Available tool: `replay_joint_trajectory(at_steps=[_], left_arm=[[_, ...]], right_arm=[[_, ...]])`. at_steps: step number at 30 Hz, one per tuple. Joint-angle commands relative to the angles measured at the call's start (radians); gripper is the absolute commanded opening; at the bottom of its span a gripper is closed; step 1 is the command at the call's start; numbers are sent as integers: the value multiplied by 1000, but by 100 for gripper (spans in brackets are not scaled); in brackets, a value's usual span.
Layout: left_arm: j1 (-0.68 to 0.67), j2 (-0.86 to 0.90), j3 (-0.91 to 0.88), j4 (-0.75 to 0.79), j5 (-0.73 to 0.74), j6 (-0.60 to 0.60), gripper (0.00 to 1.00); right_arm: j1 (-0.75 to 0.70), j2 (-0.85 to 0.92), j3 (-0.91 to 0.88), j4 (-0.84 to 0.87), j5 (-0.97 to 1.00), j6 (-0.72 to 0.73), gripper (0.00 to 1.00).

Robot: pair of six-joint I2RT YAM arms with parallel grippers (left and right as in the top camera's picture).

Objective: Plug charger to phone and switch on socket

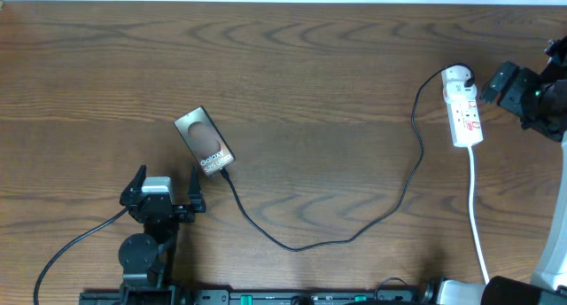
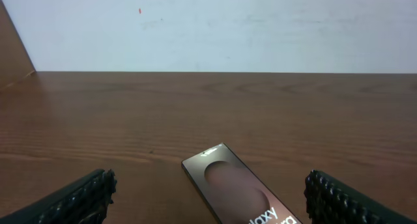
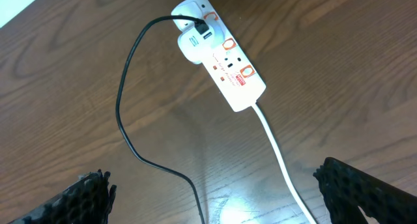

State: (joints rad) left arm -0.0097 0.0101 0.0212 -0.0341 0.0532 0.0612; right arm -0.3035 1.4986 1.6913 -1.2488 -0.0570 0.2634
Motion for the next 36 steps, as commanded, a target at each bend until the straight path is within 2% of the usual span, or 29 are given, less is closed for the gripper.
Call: replay_joint_trajectory(at_steps=[1,25,27,32,36], left_arm=[[-3,-6,-17,-37,-24,-14,95],[-3,-6,-17,-37,-24,-14,95],[-3,-6,-17,-37,-24,-14,95],[-3,-6,-17,-37,-24,-14,95],[-3,-6,-17,-37,-24,-14,95]], right_arm=[[4,-4,1,-1,-5,13,99],[4,-4,1,-1,-5,13,99],[4,-4,1,14,55,-34,99],[4,-9,1,-8,114,-36,99],[14,-53,-22,31,104,22,99]])
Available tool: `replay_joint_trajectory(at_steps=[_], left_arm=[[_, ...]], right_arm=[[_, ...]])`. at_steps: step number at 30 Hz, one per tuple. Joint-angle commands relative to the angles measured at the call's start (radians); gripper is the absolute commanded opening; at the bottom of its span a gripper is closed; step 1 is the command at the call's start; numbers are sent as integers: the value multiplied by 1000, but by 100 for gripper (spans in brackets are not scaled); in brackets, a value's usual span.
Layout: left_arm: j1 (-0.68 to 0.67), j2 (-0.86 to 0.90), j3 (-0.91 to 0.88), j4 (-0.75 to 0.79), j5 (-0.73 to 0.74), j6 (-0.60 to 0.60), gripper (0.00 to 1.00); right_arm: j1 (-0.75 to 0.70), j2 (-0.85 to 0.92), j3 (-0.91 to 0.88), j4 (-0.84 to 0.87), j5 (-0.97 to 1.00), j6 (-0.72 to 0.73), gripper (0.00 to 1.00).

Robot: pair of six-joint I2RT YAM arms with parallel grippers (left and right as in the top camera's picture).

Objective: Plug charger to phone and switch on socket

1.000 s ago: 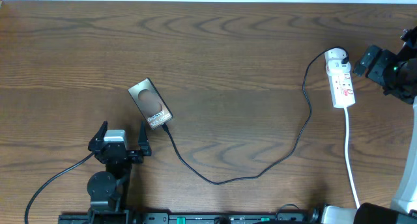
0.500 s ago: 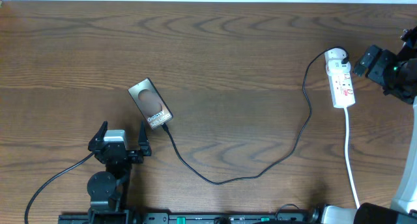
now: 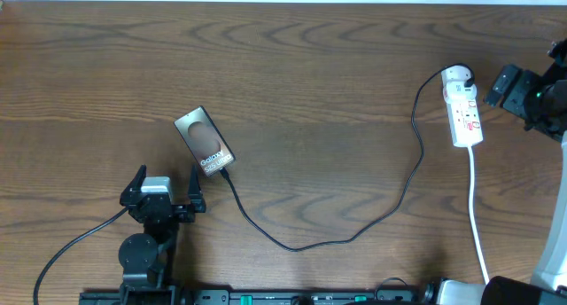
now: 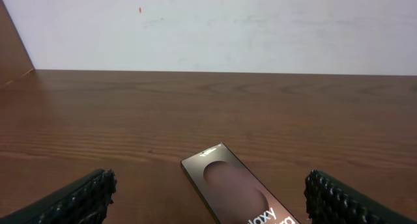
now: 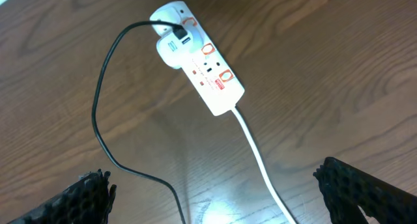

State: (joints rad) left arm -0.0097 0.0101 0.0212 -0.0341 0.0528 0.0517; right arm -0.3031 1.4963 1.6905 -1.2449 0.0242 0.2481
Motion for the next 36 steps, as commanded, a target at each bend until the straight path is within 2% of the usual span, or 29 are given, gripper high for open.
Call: replay_joint_trajectory(at_steps=[1,5,6,8,9,11,14,18,23,27,32,36], left_arm=[[-3,-6,-17,-37,-23,-5,95],[-3,-6,-17,-37,-23,-5,95],[-3,-6,-17,-37,-23,-5,95],[-3,-6,-17,-37,-23,-5,95],[-3,-6,-17,-37,-23,-5,95],[-3,-6,-17,-37,-23,-5,95],[-3,-6,-17,-37,-23,-5,95],[-3,-6,-17,-37,-23,-5,95],[-3,-6,-17,-37,-23,-5,95],[-3,-6,-17,-37,-23,-5,95],[-3,-6,-17,-37,-23,-5,95],[-3,-6,-17,-37,-23,-5,95]], right_arm=[[26,-77,-52,76,22,61,99],[104,-209,-277,384,22,96,99],[153,-281,-422,568,23,95,99],[195,-348,-565,754,27,95,99],[235,-423,-724,964,27,95,99],[267,-495,-879,1158,30,95,99],[294,-594,-1088,1383,30,95,99],[301,-724,-1317,1561,31,95,99],[301,-935,-1576,1654,126,96,99],[301,-1077,-1689,1642,160,94,99],[300,-1241,-1685,1408,161,43,99],[300,-1377,-1685,1212,161,-51,99]])
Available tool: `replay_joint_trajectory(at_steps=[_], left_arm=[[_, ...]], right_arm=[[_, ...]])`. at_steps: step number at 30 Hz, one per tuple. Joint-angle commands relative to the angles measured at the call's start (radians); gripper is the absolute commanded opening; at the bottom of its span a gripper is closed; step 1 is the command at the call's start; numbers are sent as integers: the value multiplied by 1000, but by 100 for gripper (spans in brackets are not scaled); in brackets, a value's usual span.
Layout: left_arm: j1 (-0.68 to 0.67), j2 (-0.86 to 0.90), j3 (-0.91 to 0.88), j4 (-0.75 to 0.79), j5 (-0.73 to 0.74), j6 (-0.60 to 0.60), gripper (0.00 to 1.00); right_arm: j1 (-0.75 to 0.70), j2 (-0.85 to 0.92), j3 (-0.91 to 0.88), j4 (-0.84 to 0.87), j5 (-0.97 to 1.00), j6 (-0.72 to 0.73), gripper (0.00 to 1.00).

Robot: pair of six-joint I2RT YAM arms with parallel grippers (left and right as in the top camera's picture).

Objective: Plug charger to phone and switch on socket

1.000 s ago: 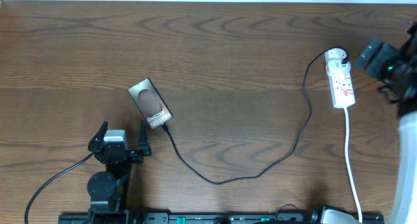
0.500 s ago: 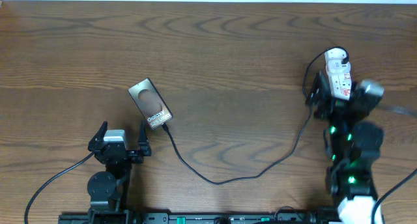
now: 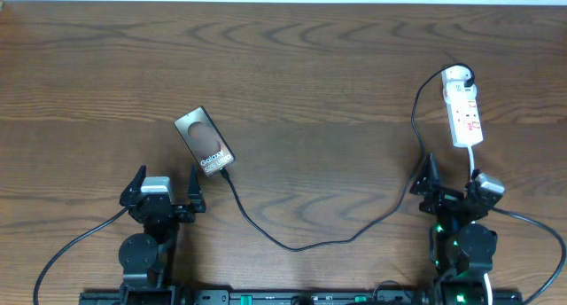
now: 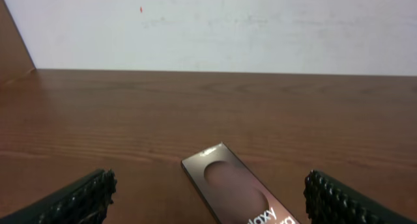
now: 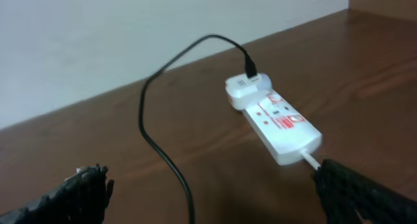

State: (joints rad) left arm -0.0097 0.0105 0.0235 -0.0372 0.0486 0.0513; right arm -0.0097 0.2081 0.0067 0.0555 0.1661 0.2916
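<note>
A dark phone [image 3: 205, 142] marked Galaxy lies on the wooden table [image 3: 292, 66] left of centre, with the black charger cable [image 3: 310, 243] plugged into its near end. The cable loops right and up to a white adapter [image 3: 456, 75] on the white power strip [image 3: 464, 113] at the far right. My left gripper [image 3: 164, 191] sits open just in front of the phone [image 4: 238, 193]. My right gripper [image 3: 454, 186] sits open at the near right, with the power strip [image 5: 277, 120] and cable [image 5: 163, 152] beyond its fingers.
The strip's white lead [image 3: 478, 176] runs down past the right gripper toward the table's front edge. A white wall [image 4: 208, 28] rises behind the far edge of the table.
My right arm was up at the far right edge beside the power strip and now rests at the near right of the table, low and facing the strip. Phone, cable and left gripper are unchanged.
My right gripper stood open high beside the strip, looking down on it, then slightly farther from it. Now it is down at the near edge. The phone kept the cable in it and my left gripper stayed open before the phone throughout.
</note>
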Motion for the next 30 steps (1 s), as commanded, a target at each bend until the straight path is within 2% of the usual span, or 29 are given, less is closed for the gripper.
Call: replay_joint_trajectory(at_steps=[1,4,8,30], left_arm=[[-3,-6,-19,-34,-19,-5,95],[-3,-6,-19,-34,-19,-5,95],[-3,-6,-19,-34,-19,-5,95],[-3,-6,-19,-34,-19,-5,95]], right_arm=[[7,-124,-1,-119,19,-137,99],[7,-189,-1,-116,0,-250,99],[7,-203,-1,-117,-1,-309,99],[7,-203,-1,-116,0,-331,99]])
